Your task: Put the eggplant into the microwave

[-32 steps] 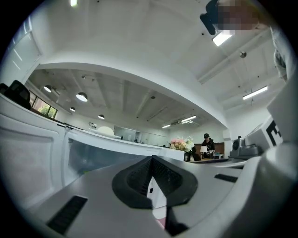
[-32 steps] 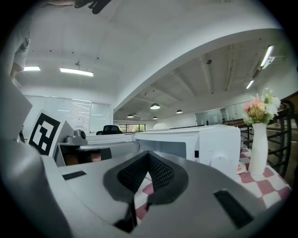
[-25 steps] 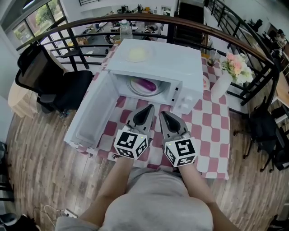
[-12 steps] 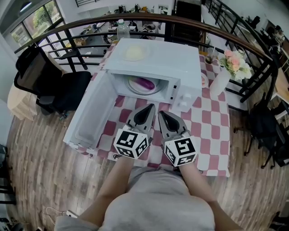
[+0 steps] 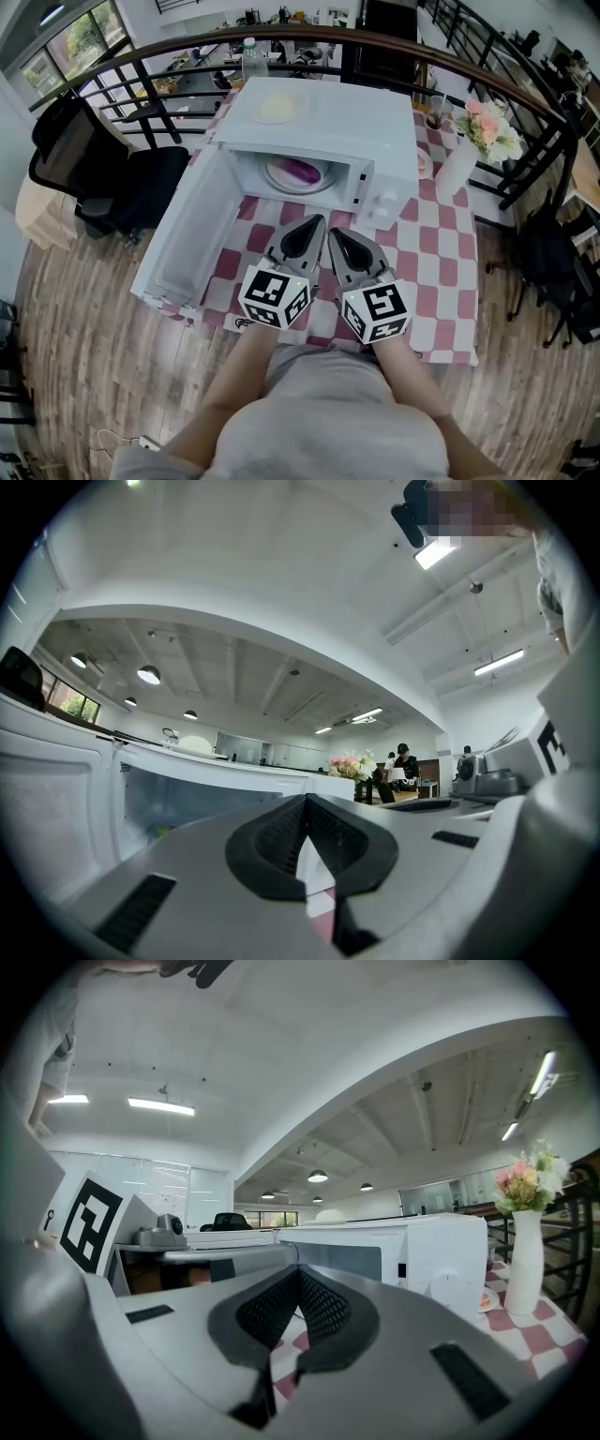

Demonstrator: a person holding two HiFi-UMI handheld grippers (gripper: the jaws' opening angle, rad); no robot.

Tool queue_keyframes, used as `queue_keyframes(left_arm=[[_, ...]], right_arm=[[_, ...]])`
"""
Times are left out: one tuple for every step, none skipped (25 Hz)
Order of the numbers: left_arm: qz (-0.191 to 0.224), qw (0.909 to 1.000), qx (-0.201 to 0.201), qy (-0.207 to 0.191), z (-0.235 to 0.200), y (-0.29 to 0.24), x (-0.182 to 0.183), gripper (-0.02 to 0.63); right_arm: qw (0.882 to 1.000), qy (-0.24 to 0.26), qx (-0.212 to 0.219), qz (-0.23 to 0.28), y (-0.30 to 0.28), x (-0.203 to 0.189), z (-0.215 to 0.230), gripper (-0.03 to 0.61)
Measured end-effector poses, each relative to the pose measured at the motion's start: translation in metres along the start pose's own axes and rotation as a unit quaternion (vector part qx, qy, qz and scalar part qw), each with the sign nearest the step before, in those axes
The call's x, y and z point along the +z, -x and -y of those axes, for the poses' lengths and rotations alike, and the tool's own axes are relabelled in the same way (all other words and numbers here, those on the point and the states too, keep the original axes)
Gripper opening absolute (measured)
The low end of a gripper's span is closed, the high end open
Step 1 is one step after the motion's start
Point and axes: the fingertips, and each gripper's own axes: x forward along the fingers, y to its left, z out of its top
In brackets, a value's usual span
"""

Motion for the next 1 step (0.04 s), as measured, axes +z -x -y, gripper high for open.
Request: queue_keyframes(left_arm=[[0.000, 1.0000, 0.000, -0.001, 0.0004, -0.0001, -0.0001, 0.003]], right_arm=[[1.000, 0.000, 0.001, 0.000, 0.0001, -0.0005, -0.0003, 0.023]])
